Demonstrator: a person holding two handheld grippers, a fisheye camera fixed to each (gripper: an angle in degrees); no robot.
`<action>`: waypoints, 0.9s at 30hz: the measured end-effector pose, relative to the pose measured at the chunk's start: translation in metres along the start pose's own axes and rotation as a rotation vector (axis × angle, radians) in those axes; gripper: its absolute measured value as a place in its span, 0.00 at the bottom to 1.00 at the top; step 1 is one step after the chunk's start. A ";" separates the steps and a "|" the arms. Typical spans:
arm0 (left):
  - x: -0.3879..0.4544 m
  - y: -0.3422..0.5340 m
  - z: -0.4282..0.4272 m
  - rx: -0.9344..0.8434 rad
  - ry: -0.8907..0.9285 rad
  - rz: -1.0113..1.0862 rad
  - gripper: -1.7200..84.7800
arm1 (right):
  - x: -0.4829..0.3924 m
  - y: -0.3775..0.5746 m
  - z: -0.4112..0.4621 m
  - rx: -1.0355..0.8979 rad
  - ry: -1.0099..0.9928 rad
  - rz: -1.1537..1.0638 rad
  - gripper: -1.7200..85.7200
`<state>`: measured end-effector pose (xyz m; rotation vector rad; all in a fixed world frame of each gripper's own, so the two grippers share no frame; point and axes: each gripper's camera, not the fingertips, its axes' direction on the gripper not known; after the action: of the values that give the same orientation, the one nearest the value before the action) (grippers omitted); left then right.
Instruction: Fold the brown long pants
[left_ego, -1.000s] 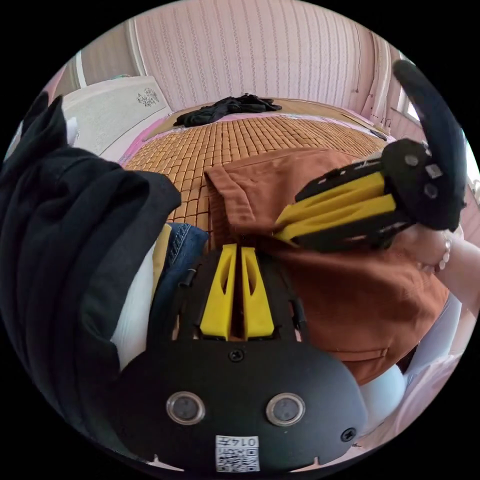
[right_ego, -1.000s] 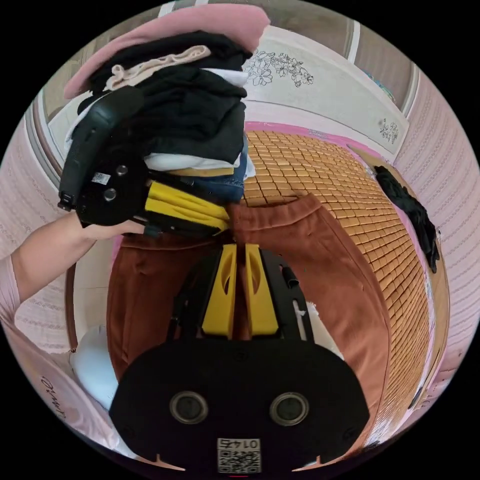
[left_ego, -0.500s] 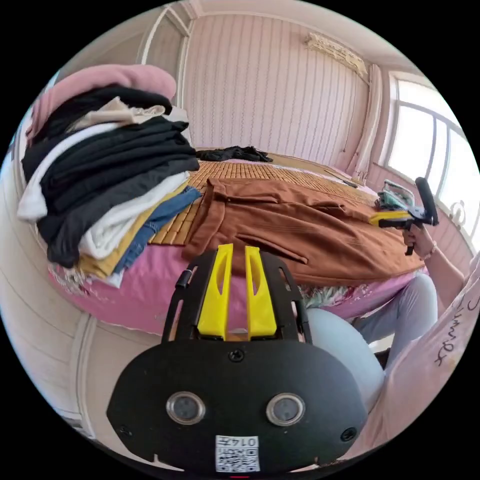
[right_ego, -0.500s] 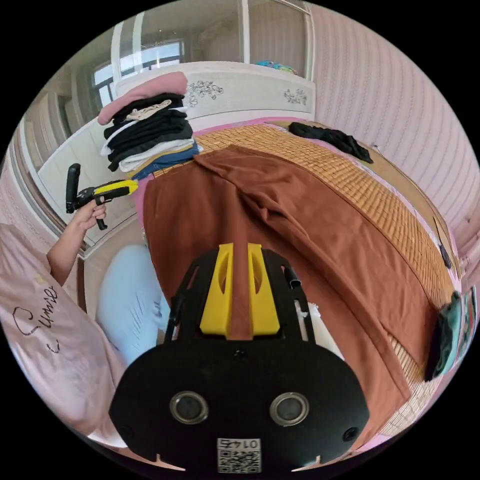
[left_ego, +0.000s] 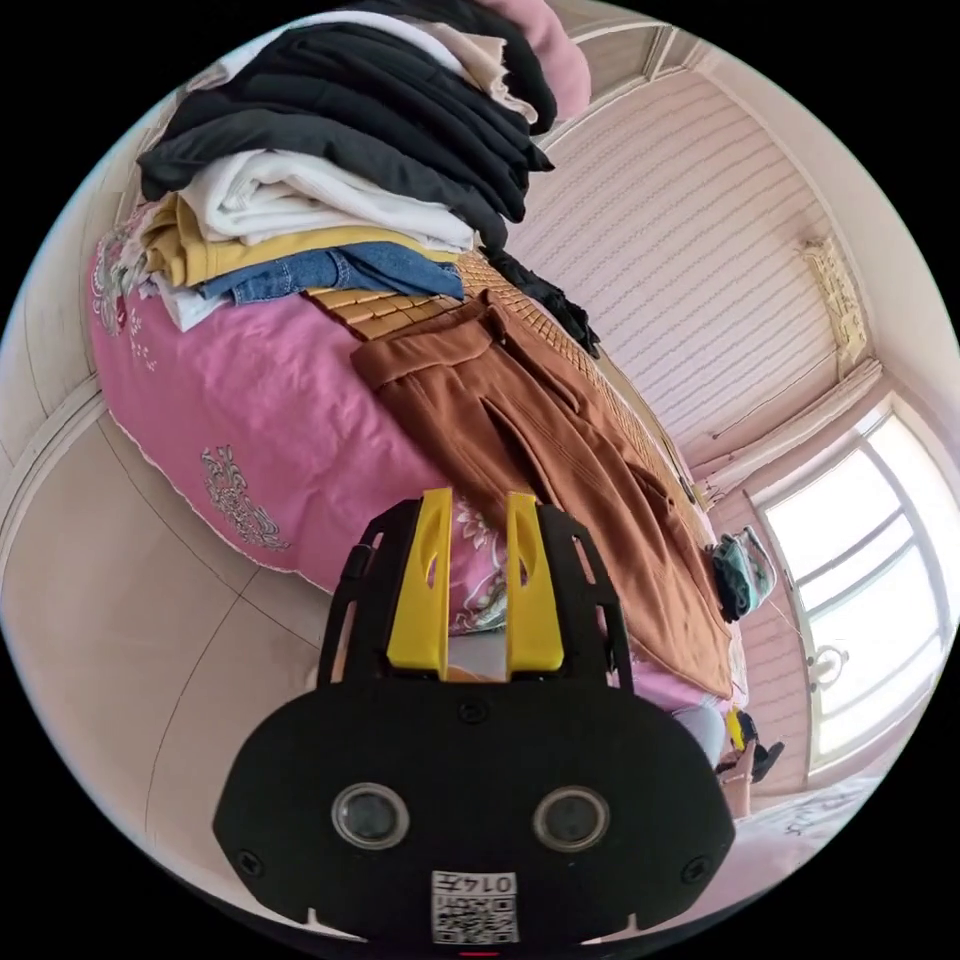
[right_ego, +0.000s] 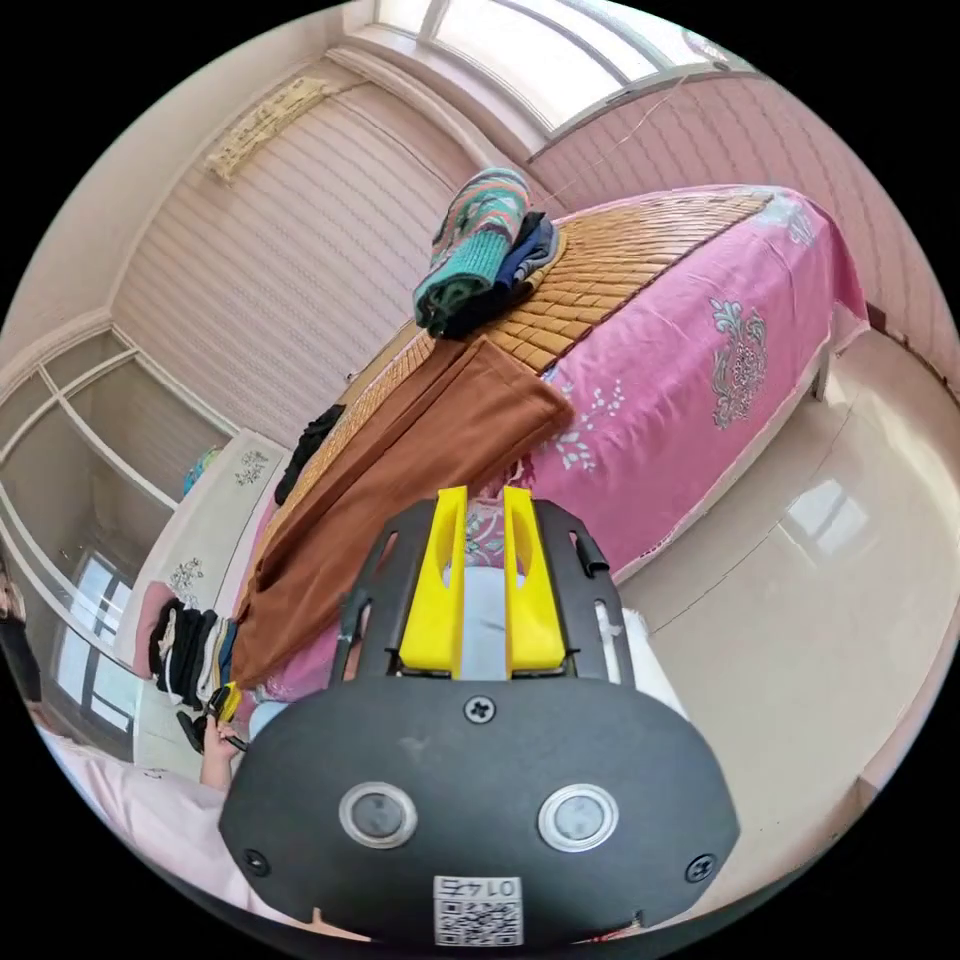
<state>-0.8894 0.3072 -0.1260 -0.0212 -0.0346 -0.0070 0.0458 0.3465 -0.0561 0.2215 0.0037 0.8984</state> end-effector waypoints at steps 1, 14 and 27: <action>-0.001 -0.001 0.000 0.003 0.015 -0.012 0.13 | 0.020 0.002 -0.005 0.025 -0.021 0.039 0.10; -0.030 -0.017 0.007 0.021 0.102 -0.122 0.15 | 0.100 -0.046 0.006 -0.046 -0.211 0.033 0.11; -0.028 -0.019 0.010 0.011 0.049 -0.128 0.08 | 0.099 -0.051 0.011 -0.118 -0.139 -0.093 0.07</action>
<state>-0.9177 0.2884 -0.1167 -0.0080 0.0127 -0.1351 0.1479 0.3905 -0.0468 0.1721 -0.1668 0.7866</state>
